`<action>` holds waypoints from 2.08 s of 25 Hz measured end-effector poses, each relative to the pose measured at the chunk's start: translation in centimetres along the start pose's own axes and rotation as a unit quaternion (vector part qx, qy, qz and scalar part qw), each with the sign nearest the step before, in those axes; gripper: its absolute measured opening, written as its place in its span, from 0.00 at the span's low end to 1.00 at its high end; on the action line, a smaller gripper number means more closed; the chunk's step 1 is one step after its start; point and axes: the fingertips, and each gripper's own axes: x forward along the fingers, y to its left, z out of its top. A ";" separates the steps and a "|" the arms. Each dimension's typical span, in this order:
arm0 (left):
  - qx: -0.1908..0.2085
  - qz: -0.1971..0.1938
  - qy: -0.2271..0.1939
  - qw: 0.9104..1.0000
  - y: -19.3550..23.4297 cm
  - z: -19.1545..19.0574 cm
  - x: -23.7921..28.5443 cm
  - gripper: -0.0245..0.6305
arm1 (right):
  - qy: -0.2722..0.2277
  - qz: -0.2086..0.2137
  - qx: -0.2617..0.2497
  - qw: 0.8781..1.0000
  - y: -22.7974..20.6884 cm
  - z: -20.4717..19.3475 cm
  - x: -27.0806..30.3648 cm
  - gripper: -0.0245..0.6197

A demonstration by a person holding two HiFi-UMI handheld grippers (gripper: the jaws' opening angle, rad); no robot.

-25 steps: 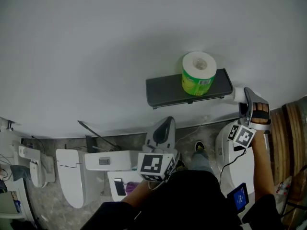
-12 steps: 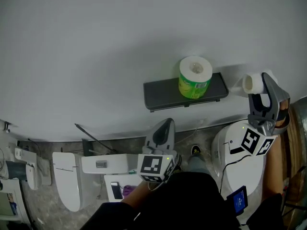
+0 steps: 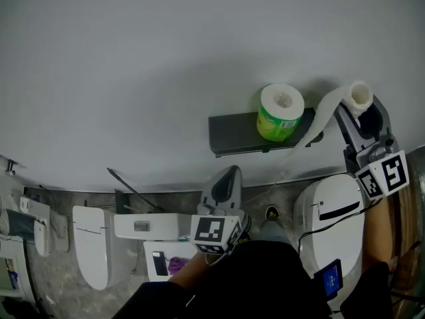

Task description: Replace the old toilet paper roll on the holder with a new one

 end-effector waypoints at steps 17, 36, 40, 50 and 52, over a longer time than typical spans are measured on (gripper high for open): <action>0.002 0.020 0.007 1.000 1.5 -0.1 -0.1 0.07 | 0.053 0.063 0.243 0.967 2.5 -10.3 3.4 0.41; 0.006 0.010 0.014 1.000 0.7 -0.2 0.4 0.07 | 0.082 0.069 0.189 0.976 3.2 -10.8 2.4 0.42; 0.012 0.010 0.013 1.000 0.6 -0.4 0.4 0.07 | 0.090 0.056 0.157 0.982 2.0 -10.7 1.6 0.42; 0.019 0.003 0.013 1.000 -0.1 -0.2 0.9 0.07 | 0.103 0.064 0.130 0.984 2.4 -10.7 1.7 0.41; 0.020 0.002 0.013 1.000 -0.2 -0.3 1.1 0.07 | 0.107 0.064 0.141 0.982 2.9 -10.9 2.4 0.39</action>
